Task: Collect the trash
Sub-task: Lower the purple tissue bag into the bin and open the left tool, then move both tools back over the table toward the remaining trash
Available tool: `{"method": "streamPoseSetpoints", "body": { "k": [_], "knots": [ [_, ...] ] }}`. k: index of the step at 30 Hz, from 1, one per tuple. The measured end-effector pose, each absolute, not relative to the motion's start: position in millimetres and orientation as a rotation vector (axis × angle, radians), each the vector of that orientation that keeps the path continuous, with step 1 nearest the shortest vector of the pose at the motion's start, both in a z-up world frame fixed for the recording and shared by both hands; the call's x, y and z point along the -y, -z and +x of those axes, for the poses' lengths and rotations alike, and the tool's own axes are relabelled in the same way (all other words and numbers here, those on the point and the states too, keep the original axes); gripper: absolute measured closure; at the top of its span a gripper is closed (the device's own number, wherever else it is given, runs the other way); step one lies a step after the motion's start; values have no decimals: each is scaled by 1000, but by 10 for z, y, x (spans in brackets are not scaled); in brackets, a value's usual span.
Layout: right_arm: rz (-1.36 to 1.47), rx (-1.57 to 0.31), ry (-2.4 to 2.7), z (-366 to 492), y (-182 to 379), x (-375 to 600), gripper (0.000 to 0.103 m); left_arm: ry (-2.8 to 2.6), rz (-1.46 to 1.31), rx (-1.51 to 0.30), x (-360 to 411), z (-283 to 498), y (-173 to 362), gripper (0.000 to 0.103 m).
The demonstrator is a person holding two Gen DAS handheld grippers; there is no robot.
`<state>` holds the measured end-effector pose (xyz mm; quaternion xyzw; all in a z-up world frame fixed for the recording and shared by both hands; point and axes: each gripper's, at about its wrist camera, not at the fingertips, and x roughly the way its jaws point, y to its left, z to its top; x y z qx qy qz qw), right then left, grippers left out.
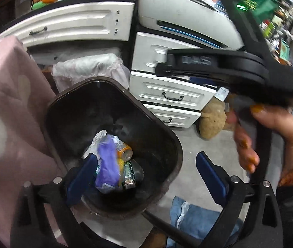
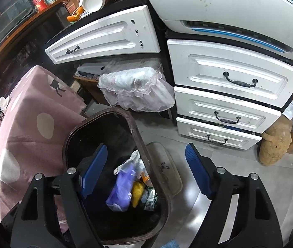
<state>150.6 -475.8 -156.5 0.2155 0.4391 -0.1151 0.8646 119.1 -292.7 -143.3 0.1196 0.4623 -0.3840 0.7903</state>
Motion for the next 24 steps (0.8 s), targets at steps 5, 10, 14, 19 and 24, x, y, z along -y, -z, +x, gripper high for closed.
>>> {"method": "streamPoseSetpoints", "body": {
  "k": [5,10,14,19,24],
  "knots": [
    [436,-940,220,1570,1591,4642,23,828,316,-913,2811,982,1214,6],
    [406,-947,153,1674,1506,4389,22,810,334,-824,2586,853,884,5],
    [361,-925,68,1757,1311,4069,22,762,319,-761,2277,856,645,5],
    [284,-876,-45,1878,993,3584,19,671,280,-719,1840,1006,406,5],
    [231,-844,-149,2037,748,3130,18,549,252,-703,1390,1229,279,5]
  ]
}}
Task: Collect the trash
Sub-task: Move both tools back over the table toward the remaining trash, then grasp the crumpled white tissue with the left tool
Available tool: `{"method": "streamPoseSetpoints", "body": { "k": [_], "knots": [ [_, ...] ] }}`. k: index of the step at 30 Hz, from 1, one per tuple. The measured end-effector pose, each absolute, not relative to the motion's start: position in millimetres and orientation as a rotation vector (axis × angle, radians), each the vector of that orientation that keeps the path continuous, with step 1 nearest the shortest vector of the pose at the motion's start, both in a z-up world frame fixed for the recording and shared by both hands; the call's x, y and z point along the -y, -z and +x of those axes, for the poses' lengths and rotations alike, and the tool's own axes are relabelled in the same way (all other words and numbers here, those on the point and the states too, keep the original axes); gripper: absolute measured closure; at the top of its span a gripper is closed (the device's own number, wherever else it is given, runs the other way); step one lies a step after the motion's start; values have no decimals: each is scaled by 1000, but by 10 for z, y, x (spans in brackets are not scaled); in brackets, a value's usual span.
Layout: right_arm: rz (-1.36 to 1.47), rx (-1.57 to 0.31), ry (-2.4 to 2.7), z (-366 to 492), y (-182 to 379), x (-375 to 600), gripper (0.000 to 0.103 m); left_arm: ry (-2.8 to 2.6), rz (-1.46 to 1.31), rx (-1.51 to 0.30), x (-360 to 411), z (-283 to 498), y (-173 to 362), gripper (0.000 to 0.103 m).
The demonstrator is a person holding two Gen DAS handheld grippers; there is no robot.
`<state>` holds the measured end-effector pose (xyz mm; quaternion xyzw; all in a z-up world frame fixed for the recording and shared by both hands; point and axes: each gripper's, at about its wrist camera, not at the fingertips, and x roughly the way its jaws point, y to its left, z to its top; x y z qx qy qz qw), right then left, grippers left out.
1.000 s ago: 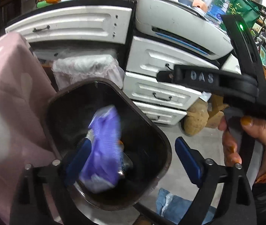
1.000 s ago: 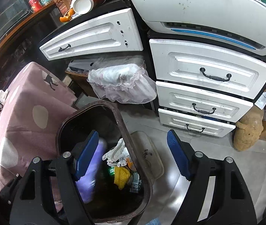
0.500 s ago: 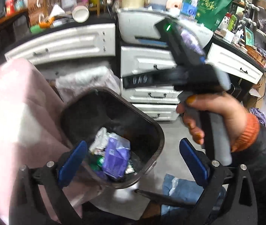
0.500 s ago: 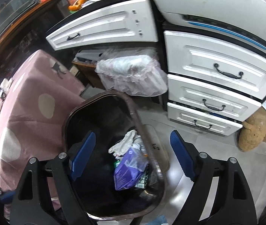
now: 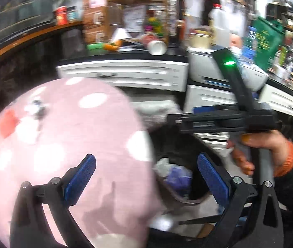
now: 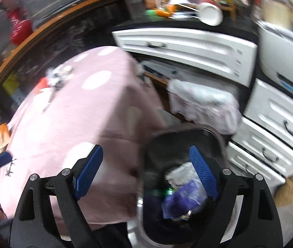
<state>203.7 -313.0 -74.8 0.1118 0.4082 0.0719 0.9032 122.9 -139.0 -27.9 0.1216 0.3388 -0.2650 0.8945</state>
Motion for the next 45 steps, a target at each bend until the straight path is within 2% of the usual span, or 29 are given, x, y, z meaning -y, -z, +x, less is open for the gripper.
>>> {"method": "streamPoseSetpoints", "body": {
  "k": [10,19,32,33,34,35,36,38,40,41,43,45],
  "knots": [
    [155,-823,-332,2447,429,2291,18,298,191,-697,441,1799,137,5],
    [84,-809,-376,2739,275,1867,18,191,125,-787,-103,2399,299,5],
    [65,-845,-356,3040,333,1790,18,176,75,-852,-103,3280,472,6],
    [62,-847,-353,3058,335,1783,18,166,82,-856,-93,3335,508,8],
    [57,-849,-349,3083,335,1773,18,161,83,-862,-79,3381,542,18],
    [52,-849,-346,3105,335,1763,18,159,78,-869,-81,3406,562,23],
    [49,-849,-345,3123,335,1756,18,155,66,-876,-91,3425,580,34],
    [35,-851,-342,3181,336,1707,18,160,28,-884,-139,3437,612,45],
    [23,-850,-343,3258,333,1634,18,170,-12,-862,-223,3390,583,63],
    [20,-849,-345,3293,331,1598,18,176,-31,-849,-267,3365,544,68],
    [9,-851,-358,3388,331,1482,18,170,-61,-806,-390,3289,404,95],
    [3,-862,-372,3486,343,1375,18,151,-81,-760,-495,3241,291,95]
  ]
}}
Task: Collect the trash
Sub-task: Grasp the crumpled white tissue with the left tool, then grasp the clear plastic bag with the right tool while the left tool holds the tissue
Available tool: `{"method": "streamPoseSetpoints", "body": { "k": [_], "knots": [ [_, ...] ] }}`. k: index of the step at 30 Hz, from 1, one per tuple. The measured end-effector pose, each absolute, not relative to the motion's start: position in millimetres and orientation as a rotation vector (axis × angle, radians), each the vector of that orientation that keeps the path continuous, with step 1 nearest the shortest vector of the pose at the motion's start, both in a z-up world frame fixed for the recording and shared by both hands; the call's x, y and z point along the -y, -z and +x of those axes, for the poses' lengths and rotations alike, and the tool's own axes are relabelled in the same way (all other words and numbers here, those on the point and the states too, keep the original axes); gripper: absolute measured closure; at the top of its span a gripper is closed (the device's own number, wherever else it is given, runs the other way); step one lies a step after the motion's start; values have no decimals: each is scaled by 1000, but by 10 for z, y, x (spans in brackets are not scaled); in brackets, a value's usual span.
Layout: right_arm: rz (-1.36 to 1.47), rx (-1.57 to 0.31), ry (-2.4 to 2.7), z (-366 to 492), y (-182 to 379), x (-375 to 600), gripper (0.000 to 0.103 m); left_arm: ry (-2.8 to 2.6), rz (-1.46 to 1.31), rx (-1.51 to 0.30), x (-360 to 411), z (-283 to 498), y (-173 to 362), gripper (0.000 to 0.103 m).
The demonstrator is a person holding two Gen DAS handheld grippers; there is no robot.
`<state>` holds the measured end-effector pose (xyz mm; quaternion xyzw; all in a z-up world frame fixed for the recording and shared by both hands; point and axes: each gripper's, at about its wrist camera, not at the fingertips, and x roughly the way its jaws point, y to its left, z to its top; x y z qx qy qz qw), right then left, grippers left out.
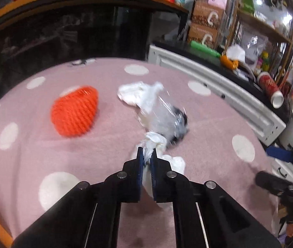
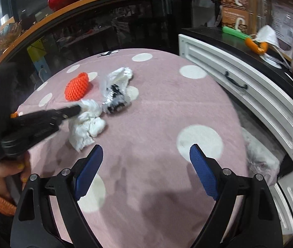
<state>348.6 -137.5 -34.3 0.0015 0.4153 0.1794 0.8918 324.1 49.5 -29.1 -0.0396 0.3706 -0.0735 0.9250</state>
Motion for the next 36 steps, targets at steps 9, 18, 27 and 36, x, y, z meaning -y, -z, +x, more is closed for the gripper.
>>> {"method": "streamPoseSetpoints", "body": {
  "k": [9,18,27,36],
  "knots": [
    [-42,-909,-425,4144,454,653,18,19,-131,-624,-896,3111,-16,96],
    [-168,-972,-361,4594,758,245,49,-11,-146,-585,-952,3105,-47,96],
    [-115,-946,-392,4113,636,546,57,23,-155,-569,-884,3041,-60,96],
    [-99,-867,-422,3346,304,995,57,90,-169,-609,-728,3041,-27,96]
  ]
}}
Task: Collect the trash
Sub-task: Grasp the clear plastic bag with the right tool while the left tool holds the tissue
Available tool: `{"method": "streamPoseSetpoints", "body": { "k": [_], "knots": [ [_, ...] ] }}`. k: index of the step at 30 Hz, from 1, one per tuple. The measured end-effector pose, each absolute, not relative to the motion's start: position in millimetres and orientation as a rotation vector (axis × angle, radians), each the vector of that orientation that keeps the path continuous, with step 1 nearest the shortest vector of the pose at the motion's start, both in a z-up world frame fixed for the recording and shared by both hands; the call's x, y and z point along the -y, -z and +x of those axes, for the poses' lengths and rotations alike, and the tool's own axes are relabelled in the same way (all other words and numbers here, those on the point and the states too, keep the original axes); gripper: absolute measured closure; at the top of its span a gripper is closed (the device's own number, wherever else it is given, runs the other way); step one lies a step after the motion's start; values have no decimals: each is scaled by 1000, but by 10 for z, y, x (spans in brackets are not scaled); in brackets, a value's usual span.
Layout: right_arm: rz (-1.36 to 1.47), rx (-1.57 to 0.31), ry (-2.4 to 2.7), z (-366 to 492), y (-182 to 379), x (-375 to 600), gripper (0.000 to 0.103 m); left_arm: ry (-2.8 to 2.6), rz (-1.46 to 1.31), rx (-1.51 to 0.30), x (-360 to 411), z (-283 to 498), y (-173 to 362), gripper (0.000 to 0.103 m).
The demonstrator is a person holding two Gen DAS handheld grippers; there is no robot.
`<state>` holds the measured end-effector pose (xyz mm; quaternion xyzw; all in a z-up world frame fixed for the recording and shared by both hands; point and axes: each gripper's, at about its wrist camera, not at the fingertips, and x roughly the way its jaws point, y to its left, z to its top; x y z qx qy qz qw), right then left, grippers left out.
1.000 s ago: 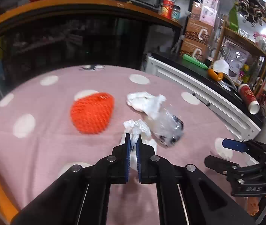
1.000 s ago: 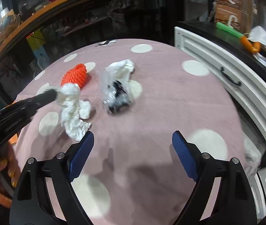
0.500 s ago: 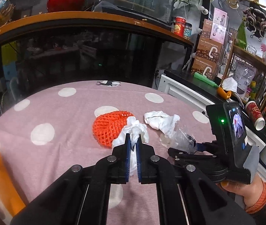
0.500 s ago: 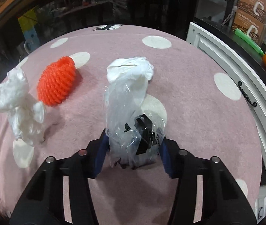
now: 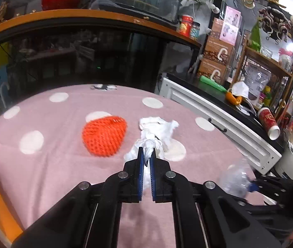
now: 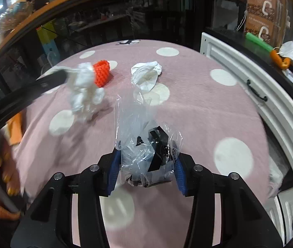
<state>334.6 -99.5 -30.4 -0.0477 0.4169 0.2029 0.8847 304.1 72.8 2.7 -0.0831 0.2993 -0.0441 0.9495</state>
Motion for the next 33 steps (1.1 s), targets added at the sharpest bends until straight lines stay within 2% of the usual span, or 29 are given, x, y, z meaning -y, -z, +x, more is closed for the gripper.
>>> {"method": "streamPoseSetpoints", "body": {
  "k": [9,33],
  "knots": [
    [-61,-824,-401,2834,252,1450,57,152,-119,-608,-442,2612,-129,97],
    [104,-843,-232,1705,473,2816,57,481,-24,-572,971,1450,-156,96]
  ]
}}
